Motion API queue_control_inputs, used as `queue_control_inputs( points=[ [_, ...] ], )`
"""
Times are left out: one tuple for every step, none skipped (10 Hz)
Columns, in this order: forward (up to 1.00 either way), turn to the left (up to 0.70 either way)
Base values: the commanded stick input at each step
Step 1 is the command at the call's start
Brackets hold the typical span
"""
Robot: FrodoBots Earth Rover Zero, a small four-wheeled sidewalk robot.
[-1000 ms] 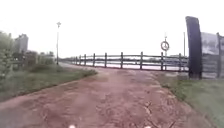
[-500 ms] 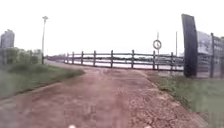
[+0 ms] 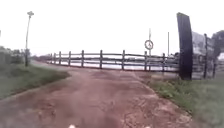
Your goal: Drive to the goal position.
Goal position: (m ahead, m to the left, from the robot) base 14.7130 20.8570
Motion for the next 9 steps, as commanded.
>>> queue_control_inputs(
  points=[
    [1.00, 0.12],
    [1.00, 0.12],
    [1.00, 0.12],
    [1.00, 0.12],
    [1.00, 0.12],
    [1.00, 0.12],
    [1.00, 0.12],
    [1.00, 0.12],
    [1.00, 0.12]
  ],
)
